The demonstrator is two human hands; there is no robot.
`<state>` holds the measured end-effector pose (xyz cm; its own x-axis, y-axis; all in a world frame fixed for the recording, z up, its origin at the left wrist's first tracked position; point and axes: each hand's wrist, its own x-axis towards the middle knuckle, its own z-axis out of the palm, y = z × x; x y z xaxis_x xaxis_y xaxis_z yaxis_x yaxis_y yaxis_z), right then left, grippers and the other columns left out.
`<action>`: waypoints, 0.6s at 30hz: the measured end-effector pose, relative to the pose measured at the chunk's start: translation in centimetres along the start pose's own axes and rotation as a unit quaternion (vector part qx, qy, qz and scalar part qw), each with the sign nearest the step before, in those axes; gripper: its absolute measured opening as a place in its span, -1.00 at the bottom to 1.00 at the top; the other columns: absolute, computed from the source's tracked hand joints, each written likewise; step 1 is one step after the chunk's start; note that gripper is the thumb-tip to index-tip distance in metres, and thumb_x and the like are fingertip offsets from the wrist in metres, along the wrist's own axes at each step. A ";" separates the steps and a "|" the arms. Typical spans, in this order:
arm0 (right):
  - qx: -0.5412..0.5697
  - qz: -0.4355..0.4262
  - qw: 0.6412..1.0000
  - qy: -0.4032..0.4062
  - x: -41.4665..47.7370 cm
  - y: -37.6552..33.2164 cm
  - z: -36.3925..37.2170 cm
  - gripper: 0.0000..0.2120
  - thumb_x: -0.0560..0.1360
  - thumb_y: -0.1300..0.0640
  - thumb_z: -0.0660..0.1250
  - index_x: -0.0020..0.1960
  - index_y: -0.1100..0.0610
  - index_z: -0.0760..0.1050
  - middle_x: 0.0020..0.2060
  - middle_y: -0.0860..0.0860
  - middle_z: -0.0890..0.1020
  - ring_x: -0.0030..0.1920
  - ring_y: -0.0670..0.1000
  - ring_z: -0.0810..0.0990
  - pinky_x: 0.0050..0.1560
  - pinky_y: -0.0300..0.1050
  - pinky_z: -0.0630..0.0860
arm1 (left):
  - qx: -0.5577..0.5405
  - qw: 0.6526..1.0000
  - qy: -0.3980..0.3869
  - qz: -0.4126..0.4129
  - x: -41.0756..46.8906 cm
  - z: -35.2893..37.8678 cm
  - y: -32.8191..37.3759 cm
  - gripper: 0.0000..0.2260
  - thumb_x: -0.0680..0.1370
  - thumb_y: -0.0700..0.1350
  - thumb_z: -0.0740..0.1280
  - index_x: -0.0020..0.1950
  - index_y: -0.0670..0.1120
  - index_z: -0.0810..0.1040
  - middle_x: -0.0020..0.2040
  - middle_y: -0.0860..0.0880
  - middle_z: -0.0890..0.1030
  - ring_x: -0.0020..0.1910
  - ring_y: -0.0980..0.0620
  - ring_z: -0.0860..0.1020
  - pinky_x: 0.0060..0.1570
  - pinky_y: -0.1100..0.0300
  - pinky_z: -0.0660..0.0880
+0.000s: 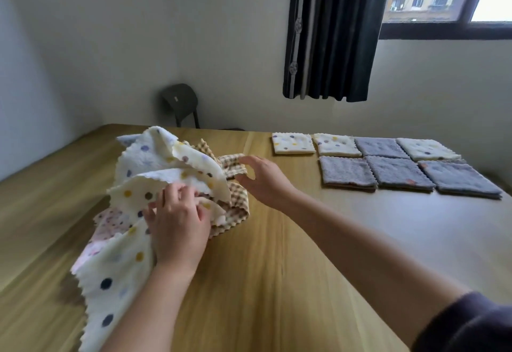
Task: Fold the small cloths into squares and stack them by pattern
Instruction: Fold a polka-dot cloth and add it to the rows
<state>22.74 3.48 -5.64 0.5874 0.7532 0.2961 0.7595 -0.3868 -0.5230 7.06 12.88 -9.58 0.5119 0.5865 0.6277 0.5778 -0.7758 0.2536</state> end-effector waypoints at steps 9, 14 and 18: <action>-0.111 -0.012 0.992 0.053 4.5 -8.4 4.3 -0.83 0.56 0.08 0.21 0.05 0.10 0.53 0.01 0.04 0.49 0.05 0.09 0.48 0.04 0.01 0.44 | 0.019 0.999 -0.005 -0.031 -0.5 0.3 -2.4 -0.83 0.31 -0.19 0.44 -0.12 -0.14 0.59 -0.19 -0.14 0.57 -0.15 -0.18 0.52 -0.14 -0.03 0.39; -0.011 0.010 0.997 0.080 5.5 -8.2 3.0 -0.78 0.59 0.15 0.07 -0.09 0.19 0.45 -0.13 0.04 0.51 -0.12 0.06 0.48 -0.17 -0.03 0.47 | 0.012 0.999 0.005 -0.036 0.0 1.2 -3.0 -0.86 0.29 -0.21 0.44 -0.17 -0.12 0.60 -0.15 -0.12 0.58 -0.13 -0.18 0.52 -0.10 -0.05 0.37; -0.142 -0.004 0.990 -0.013 4.3 -7.7 4.1 -0.74 0.56 0.01 0.21 0.15 0.13 0.46 0.00 0.03 0.50 -0.02 0.07 0.49 -0.09 0.02 0.53 | 0.012 1.000 0.005 -0.026 -0.6 1.4 -2.5 -0.84 0.30 -0.21 0.43 -0.14 -0.12 0.60 -0.09 -0.12 0.57 -0.10 -0.16 0.53 -0.08 -0.06 0.36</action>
<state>18.26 11.88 -3.63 0.5762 0.7689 0.2773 0.8144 -0.5113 -0.2743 6.19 14.74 -11.60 0.4742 0.6229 0.6222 0.6182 -0.7388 0.2684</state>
